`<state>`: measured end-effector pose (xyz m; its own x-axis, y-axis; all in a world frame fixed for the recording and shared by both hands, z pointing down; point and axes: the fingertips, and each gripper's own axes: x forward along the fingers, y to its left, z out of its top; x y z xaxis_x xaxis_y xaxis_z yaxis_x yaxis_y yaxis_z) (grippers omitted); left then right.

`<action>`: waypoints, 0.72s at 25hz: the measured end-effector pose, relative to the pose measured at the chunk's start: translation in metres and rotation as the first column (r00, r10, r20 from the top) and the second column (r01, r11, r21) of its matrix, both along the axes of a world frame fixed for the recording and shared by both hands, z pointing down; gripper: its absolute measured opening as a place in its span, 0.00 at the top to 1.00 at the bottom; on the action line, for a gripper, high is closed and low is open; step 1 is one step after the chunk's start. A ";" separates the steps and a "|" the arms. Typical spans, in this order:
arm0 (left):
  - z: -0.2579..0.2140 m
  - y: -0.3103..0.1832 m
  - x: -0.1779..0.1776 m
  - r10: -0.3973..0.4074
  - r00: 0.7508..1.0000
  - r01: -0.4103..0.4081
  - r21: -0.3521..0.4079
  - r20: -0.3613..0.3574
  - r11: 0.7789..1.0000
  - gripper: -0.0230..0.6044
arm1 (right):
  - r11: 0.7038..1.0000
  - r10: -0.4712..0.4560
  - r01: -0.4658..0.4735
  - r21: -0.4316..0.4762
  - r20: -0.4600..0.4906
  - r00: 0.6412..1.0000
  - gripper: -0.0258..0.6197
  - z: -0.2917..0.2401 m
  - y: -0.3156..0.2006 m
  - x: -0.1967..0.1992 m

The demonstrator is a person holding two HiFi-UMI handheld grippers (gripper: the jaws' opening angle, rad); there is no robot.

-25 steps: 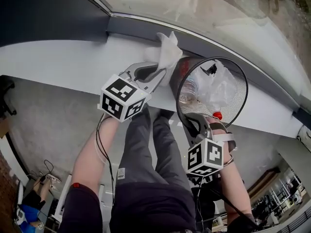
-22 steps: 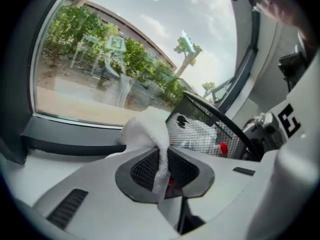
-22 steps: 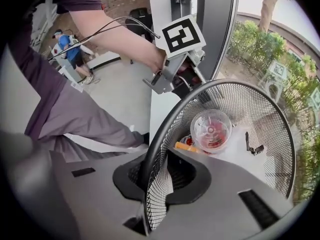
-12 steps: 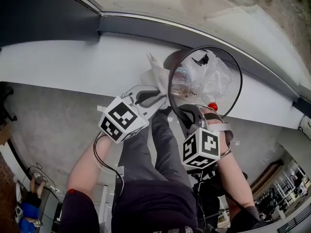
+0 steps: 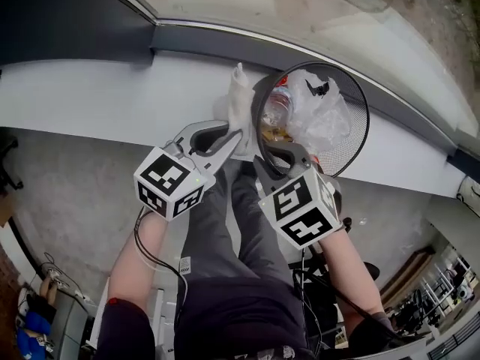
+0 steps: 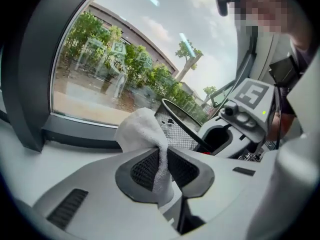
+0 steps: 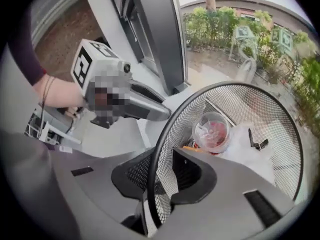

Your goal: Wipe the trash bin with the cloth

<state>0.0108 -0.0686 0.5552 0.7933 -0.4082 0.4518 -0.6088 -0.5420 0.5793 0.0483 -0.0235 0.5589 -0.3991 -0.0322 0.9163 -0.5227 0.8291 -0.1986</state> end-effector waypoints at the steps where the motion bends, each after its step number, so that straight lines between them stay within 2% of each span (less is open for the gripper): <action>1: -0.002 -0.007 -0.003 -0.011 1.000 0.011 0.018 0.012 1.000 0.88 | 1.000 0.008 -0.008 0.005 0.046 0.999 0.86 -0.015 0.000 0.002; 3: -0.004 -0.016 -0.007 -0.017 0.999 0.015 0.055 0.043 0.998 0.88 | 0.999 -0.021 0.016 0.044 0.113 0.993 0.83 -0.044 0.001 0.012; 4: -0.003 -0.020 -0.010 -0.017 0.998 0.013 0.070 0.060 0.997 0.88 | 0.996 -0.054 0.046 0.073 0.112 0.992 0.83 -0.054 0.002 0.023; 5: -0.003 -0.023 -0.014 -0.017 0.997 0.010 0.082 0.078 0.997 0.88 | 0.990 -0.100 0.092 0.107 0.072 0.992 0.80 -0.057 0.003 0.039; 6: -0.002 -0.026 -0.018 -0.017 0.995 0.008 0.093 0.096 0.996 0.88 | 0.977 -0.160 0.160 0.143 -0.007 0.987 0.80 -0.054 0.003 0.059; 8: 0.000 -0.033 -0.021 -0.014 0.992 0.000 0.108 0.125 0.994 0.88 | 0.924 -0.300 0.332 0.188 -0.182 0.936 0.77 -0.039 0.003 0.097; 9: 0.001 -0.035 -0.019 -0.007 0.991 -0.008 0.110 0.136 0.994 0.88 | 0.895 -0.362 0.405 0.186 -0.227 0.904 0.77 -0.034 0.005 0.109; 11: 0.004 -0.033 -0.010 0.017 0.989 -0.032 0.106 0.144 0.994 0.88 | 0.855 -0.453 0.492 0.164 -0.224 0.863 0.77 -0.032 0.010 0.113; 12: 0.006 -0.030 -0.005 0.030 0.989 -0.045 0.102 0.145 0.994 0.88 | 0.845 -0.480 0.511 0.157 -0.200 0.854 0.77 -0.036 0.011 0.110; 13: 0.007 -0.027 -0.001 0.041 0.988 -0.056 0.101 0.147 0.993 0.88 | 0.845 -0.487 0.511 0.159 -0.166 0.858 0.76 -0.044 0.009 0.106; 16: 0.009 -0.022 0.001 0.062 0.987 -0.078 0.104 0.151 0.992 0.88 | 0.878 -0.446 0.453 0.157 -0.079 0.891 0.74 -0.073 -0.005 0.101; 17: 0.009 -0.021 0.000 0.065 0.986 -0.081 0.103 0.150 0.991 0.88 | 0.875 -0.457 0.465 0.132 -0.086 0.885 0.71 -0.075 -0.004 0.105; 18: 0.010 -0.020 -0.001 0.068 0.986 -0.083 0.102 0.151 0.991 0.88 | 0.860 -0.491 0.501 0.093 -0.113 0.864 0.68 -0.071 0.003 0.110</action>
